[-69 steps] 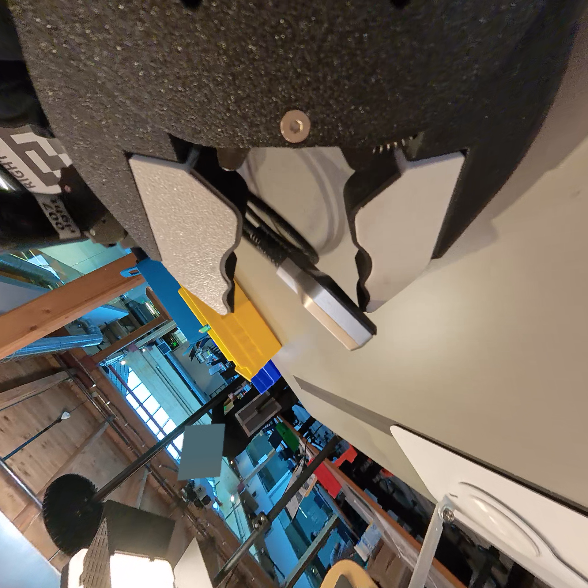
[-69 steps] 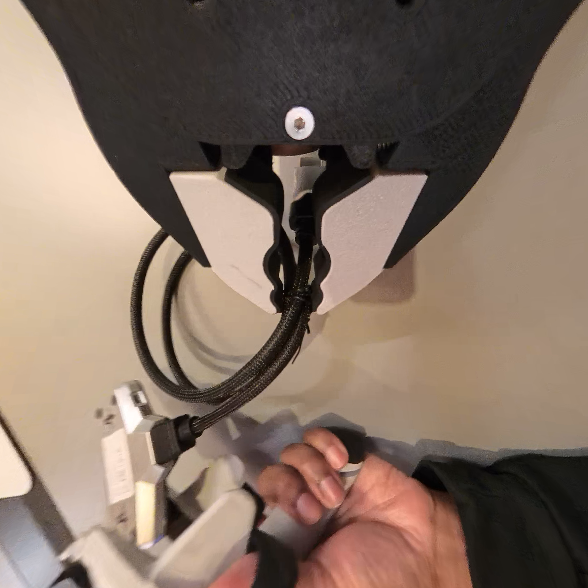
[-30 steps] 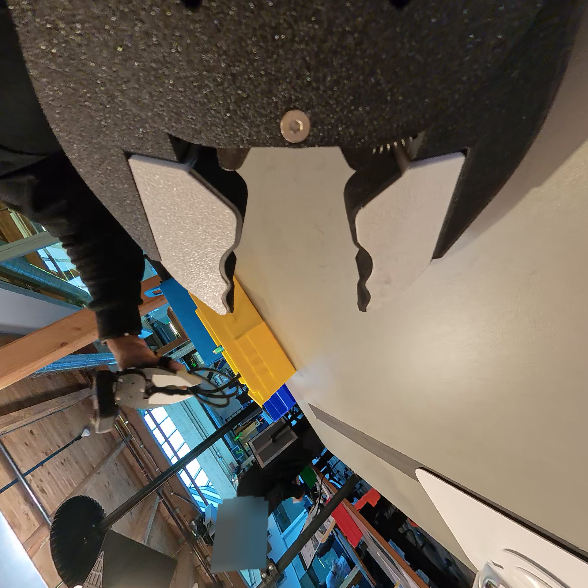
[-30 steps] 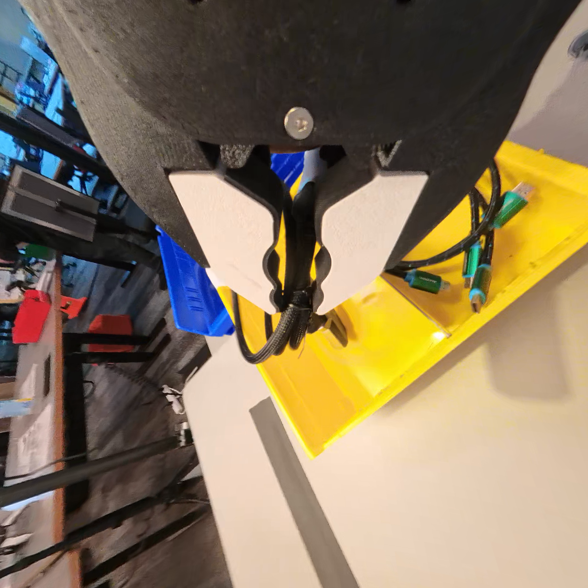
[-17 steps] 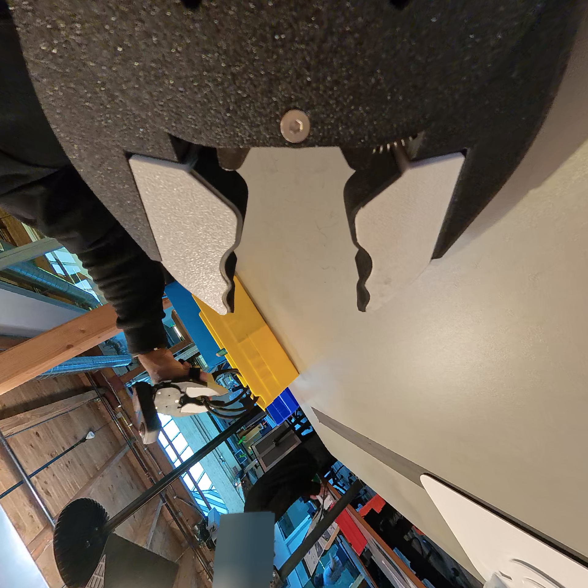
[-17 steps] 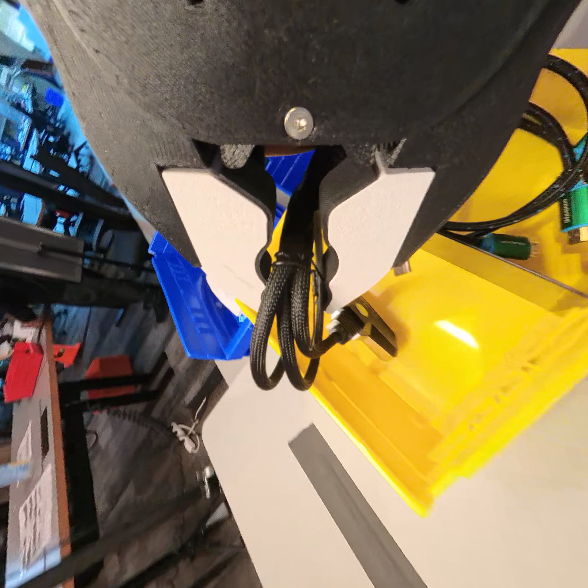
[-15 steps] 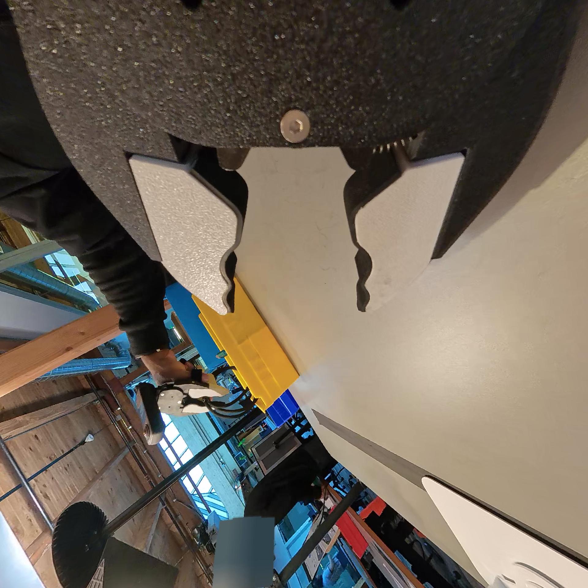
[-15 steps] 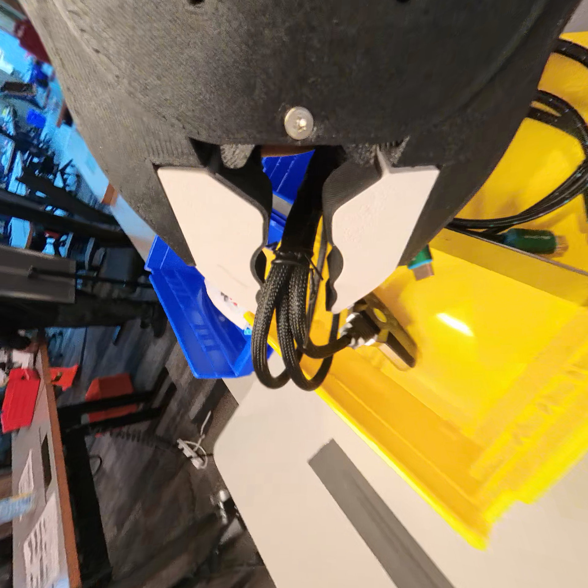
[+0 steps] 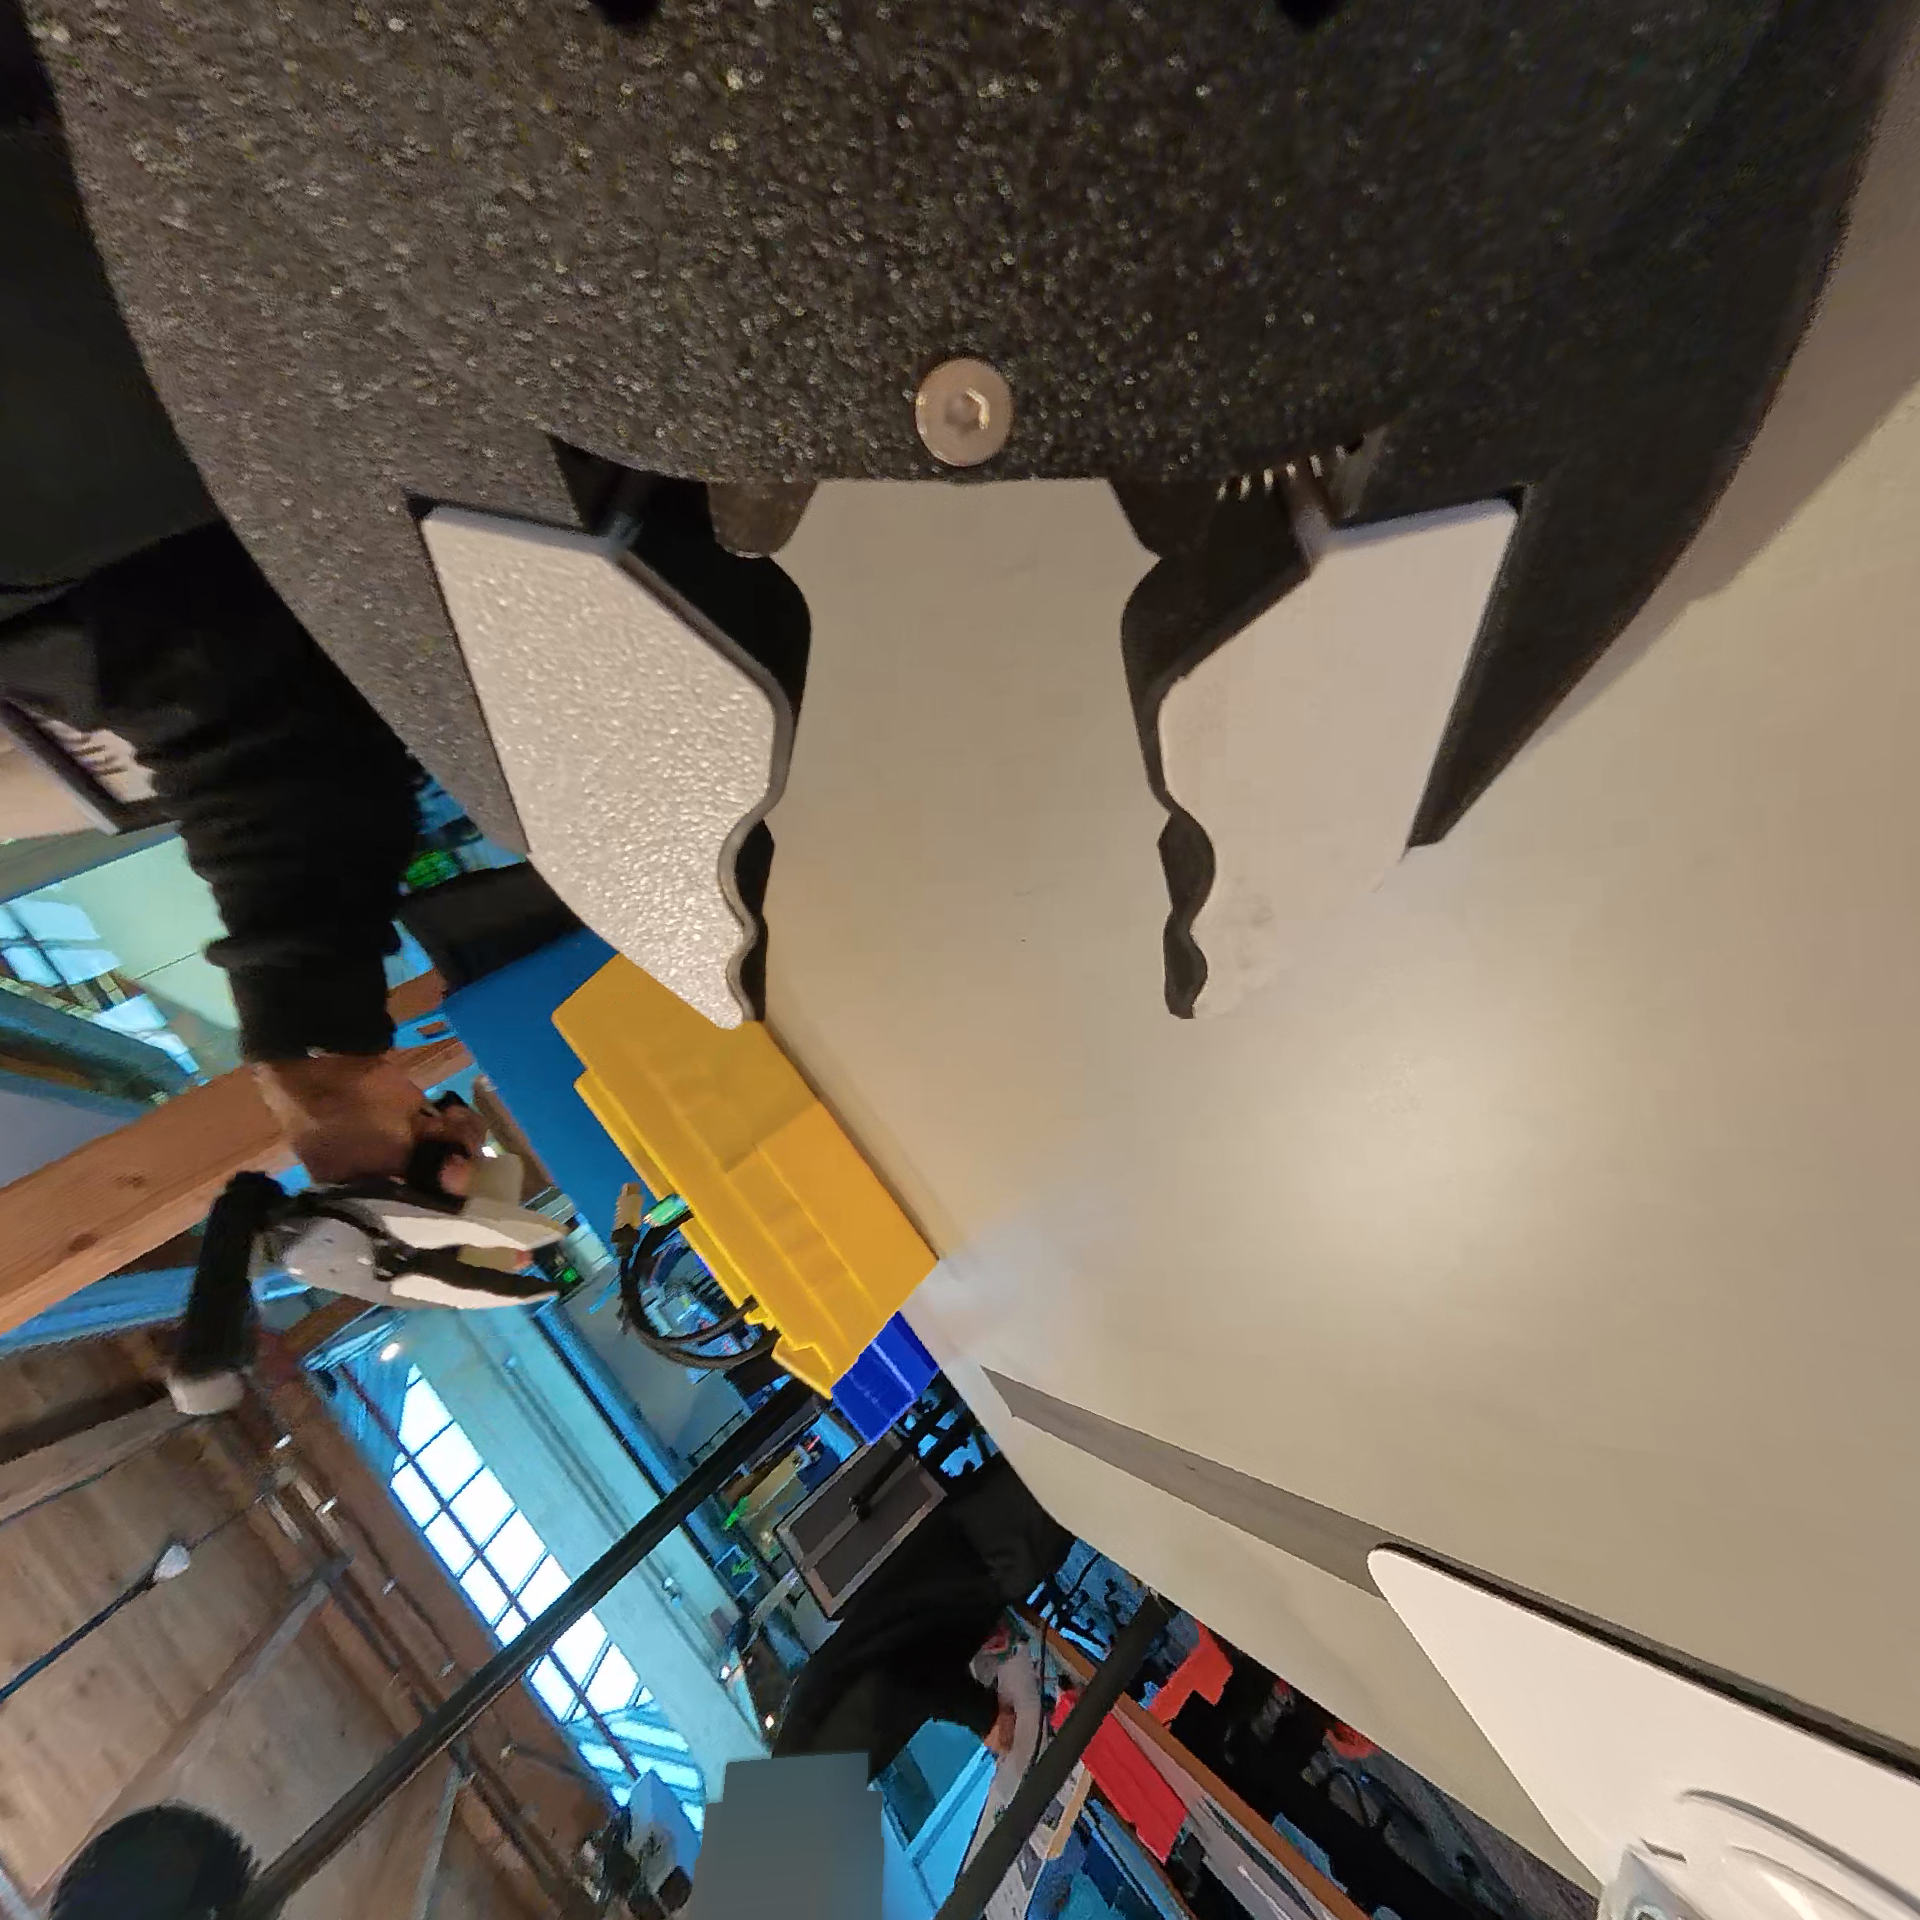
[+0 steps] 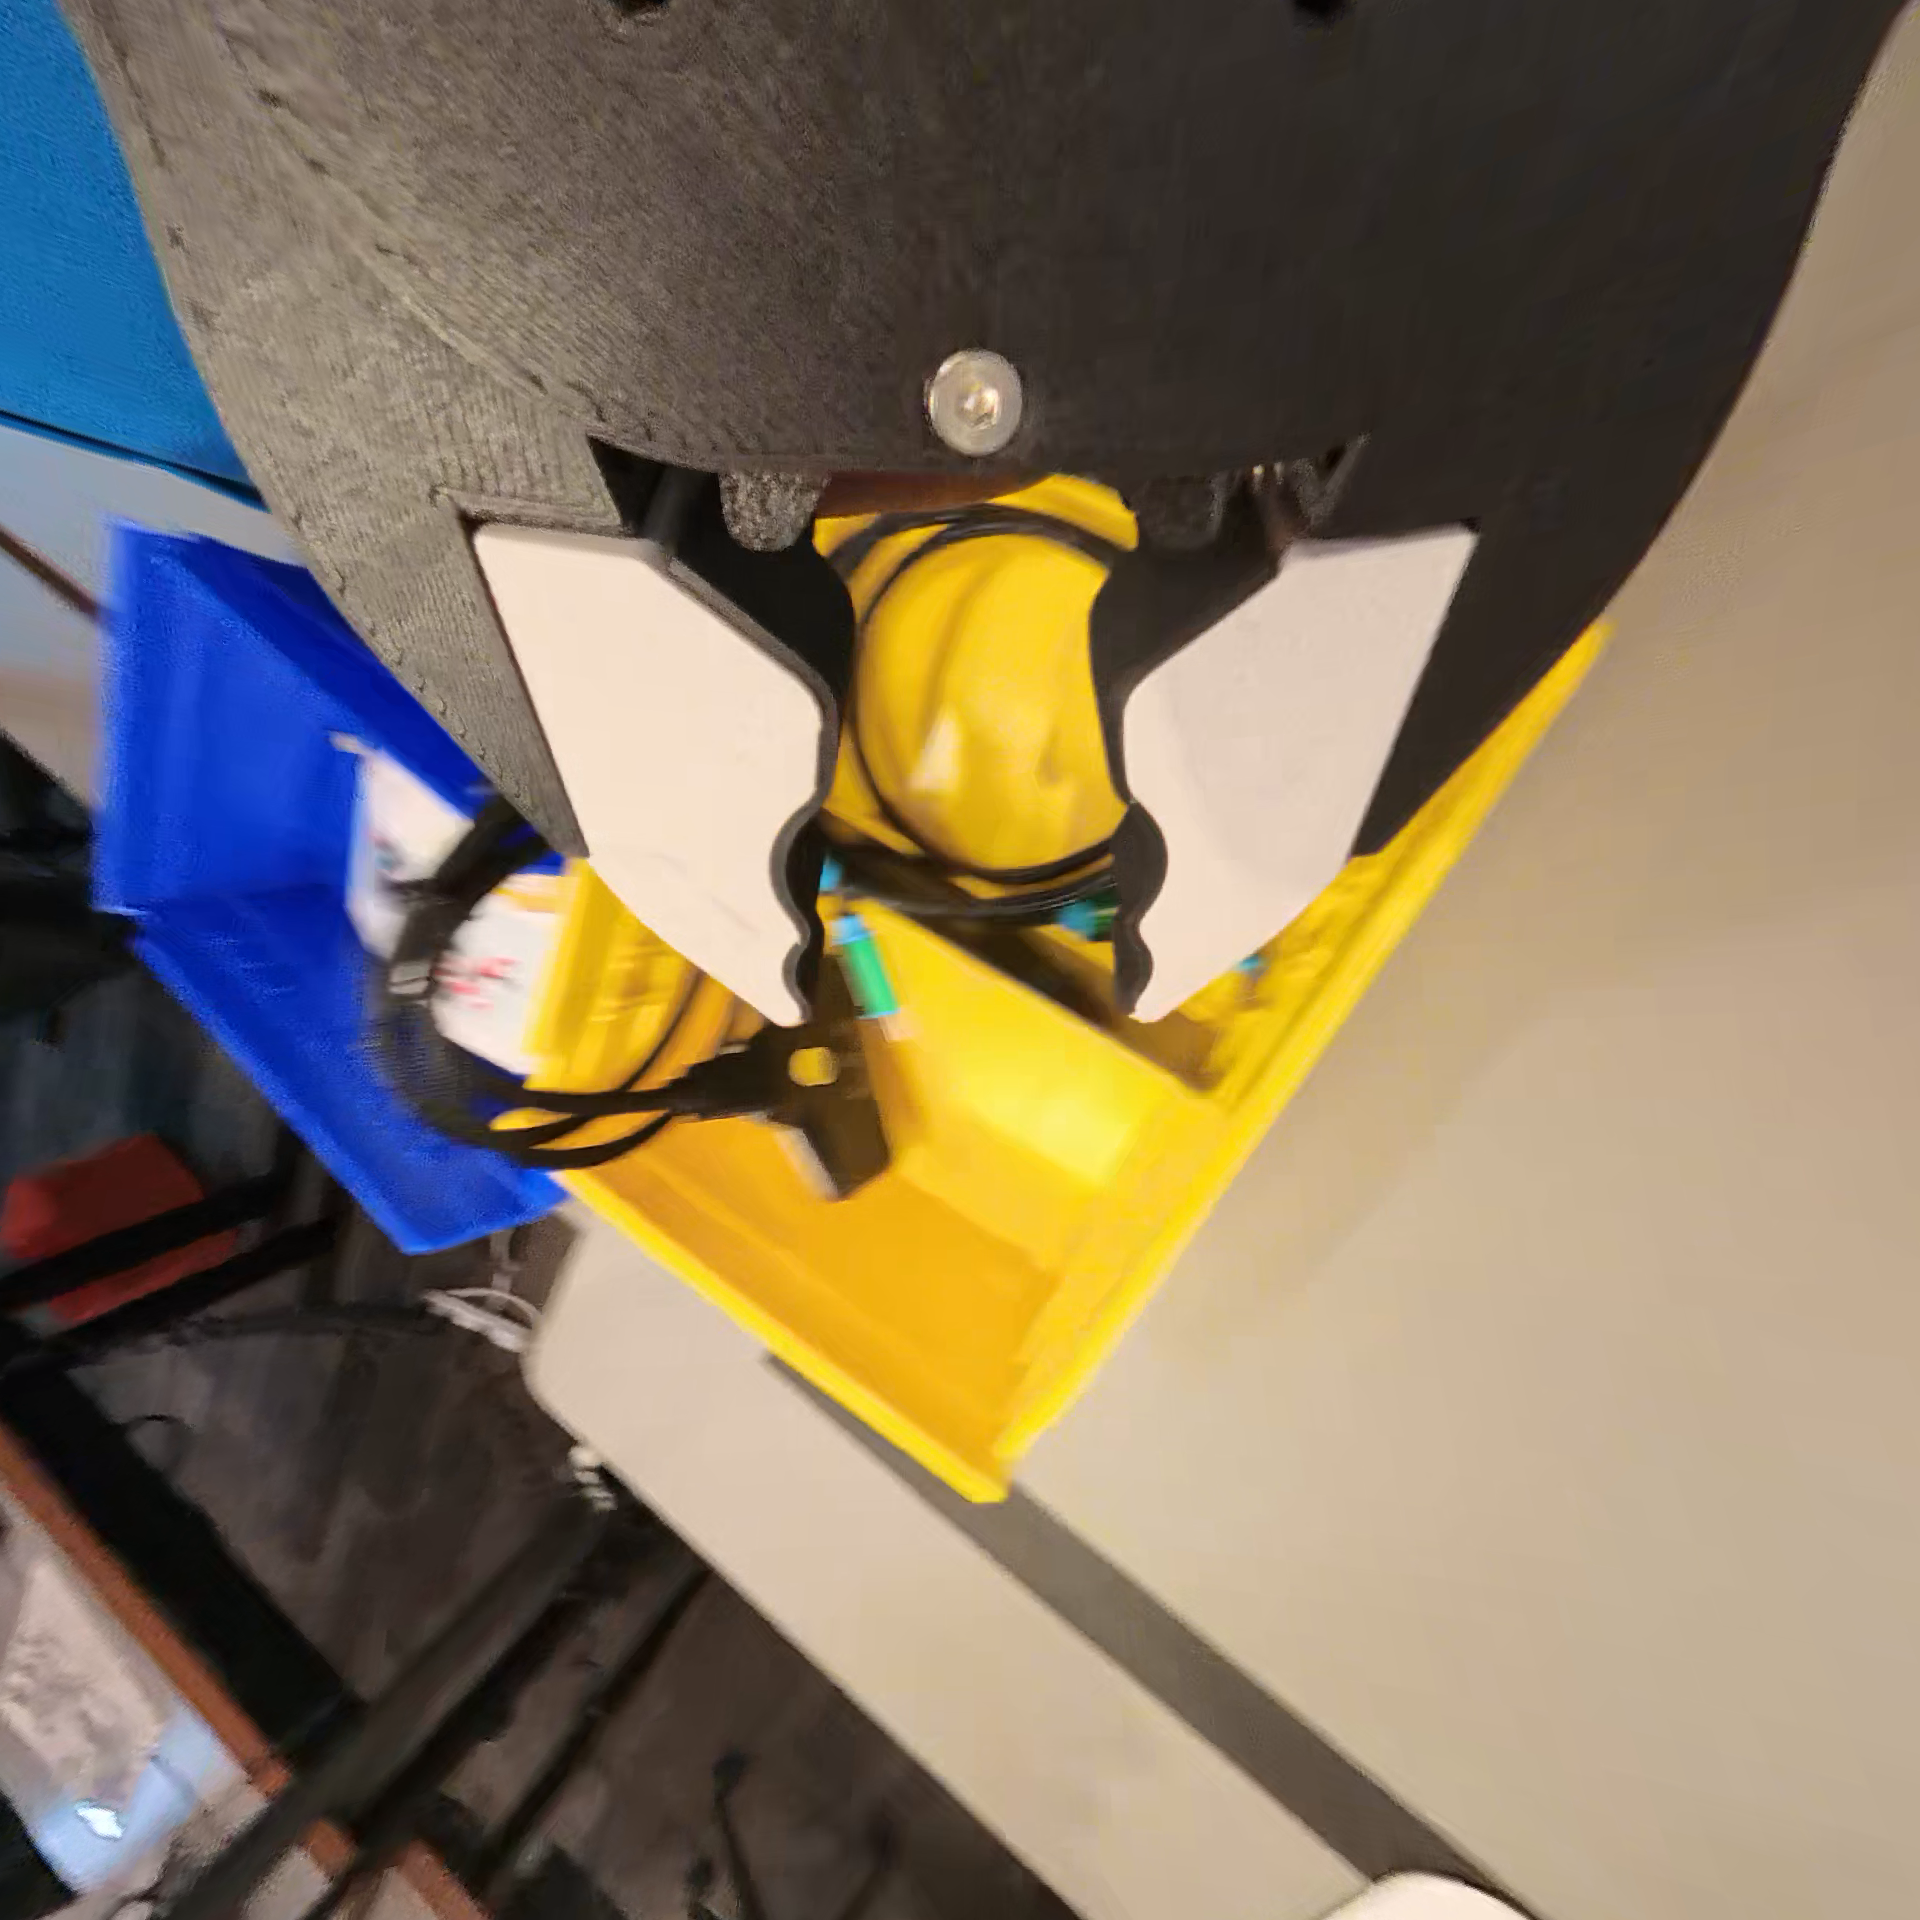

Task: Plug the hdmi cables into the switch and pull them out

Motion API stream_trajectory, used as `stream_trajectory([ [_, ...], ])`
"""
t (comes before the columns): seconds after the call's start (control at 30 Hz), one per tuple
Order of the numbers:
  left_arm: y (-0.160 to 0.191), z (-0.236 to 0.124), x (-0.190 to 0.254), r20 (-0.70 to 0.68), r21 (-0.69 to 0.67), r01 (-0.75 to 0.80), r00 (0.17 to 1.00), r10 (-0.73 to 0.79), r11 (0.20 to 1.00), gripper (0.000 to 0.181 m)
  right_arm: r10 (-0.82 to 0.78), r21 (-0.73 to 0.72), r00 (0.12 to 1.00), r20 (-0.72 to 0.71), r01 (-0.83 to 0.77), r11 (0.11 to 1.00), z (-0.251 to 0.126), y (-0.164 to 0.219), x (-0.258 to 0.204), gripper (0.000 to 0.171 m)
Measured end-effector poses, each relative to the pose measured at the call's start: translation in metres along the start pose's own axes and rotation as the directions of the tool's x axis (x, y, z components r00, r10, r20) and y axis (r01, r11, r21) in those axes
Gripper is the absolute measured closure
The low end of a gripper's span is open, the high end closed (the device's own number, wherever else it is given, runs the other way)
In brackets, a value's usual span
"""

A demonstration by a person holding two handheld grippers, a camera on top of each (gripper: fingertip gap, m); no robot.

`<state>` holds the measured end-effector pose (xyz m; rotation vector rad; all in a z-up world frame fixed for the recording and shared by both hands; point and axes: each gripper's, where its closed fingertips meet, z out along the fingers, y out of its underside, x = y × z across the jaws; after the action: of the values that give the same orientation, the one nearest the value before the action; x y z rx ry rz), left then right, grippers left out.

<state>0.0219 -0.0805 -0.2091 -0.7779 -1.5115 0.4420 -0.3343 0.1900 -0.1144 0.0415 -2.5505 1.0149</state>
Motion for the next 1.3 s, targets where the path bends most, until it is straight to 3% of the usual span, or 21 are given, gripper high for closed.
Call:
stream_trajectory([
  [0.17, 0.0, 0.001, 0.001, 0.069, -0.014, -0.165, 0.984, 0.165, 0.986, 0.107, 0.13, 0.14, 0.965, 0.227, -0.165, 0.976, -0.022, 0.034, -0.099, 0.116],
  [0.27, 0.0, 0.002, 0.002, 0.12, -0.031, -0.284, 0.951, 0.286, 0.958, 0.107, 0.181, 0.157, 0.947, 0.264, -0.228, 0.961, -0.022, 0.057, -0.134, 0.114],
  [0.4, 0.0, 0.0, 0.005, 0.203, -0.05, -0.431, 0.879, 0.432, 0.901, 0.108, 0.243, 0.179, 0.939, 0.242, -0.29, 0.94, -0.006, 0.076, -0.154, 0.114],
  [0.57, 0.014, -0.02, 0.011, 0.338, -0.112, -0.568, 0.75, 0.569, 0.815, 0.112, 0.247, 0.259, 0.966, 0.075, -0.258, 0.931, 0.01, 0.079, -0.147, 0.123],
  [0.77, 0.018, -0.103, 0.042, 0.574, 0.1, -0.646, 0.659, 0.487, 0.756, 0.113, 0.311, 0.398, 0.95, -0.033, -0.273, 0.876, 0.006, 0.069, -0.134, 0.124],
  [0.87, 0.015, -0.166, 0.072, 0.693, 0.262, -0.728, 0.599, 0.402, 0.634, 0.109, 0.314, 0.426, 0.948, -0.043, -0.267, 0.864, 0.003, 0.067, -0.132, 0.122],
  [0.93, 0.014, -0.209, 0.087, 0.778, 0.3, -0.793, 0.525, 0.346, 0.53, 0.105, 0.32, 0.426, 0.946, -0.051, -0.269, 0.864, 0.003, 0.067, -0.131, 0.118],
  [0.97, 0.014, -0.228, 0.084, 0.826, 0.274, -0.806, 0.477, 0.3, 0.525, 0.103, 0.322, 0.426, 0.945, -0.055, -0.269, 0.863, 0.003, 0.067, -0.13, 0.116],
  [1.07, 0.017, -0.263, 0.048, 0.91, 0.15, -0.757, 0.356, 0.21, 0.635, 0.085, 0.328, 0.432, 0.941, -0.078, -0.264, 0.862, 0.002, 0.068, -0.127, 0.111],
  [1.2, 0.019, -0.267, 0.016, 0.896, 0.086, -0.664, 0.378, 0.234, 0.742, 0.101, 0.339, 0.445, 0.936, -0.094, -0.265, 0.855, 0.0, 0.068, -0.124, 0.11],
  [1.3, 0.017, -0.275, 0.0, 0.924, -0.007, -0.642, 0.288, 0.25, 0.767, 0.108, 0.36, 0.46, 0.927, -0.103, -0.276, 0.844, -0.003, 0.069, -0.121, 0.111],
])
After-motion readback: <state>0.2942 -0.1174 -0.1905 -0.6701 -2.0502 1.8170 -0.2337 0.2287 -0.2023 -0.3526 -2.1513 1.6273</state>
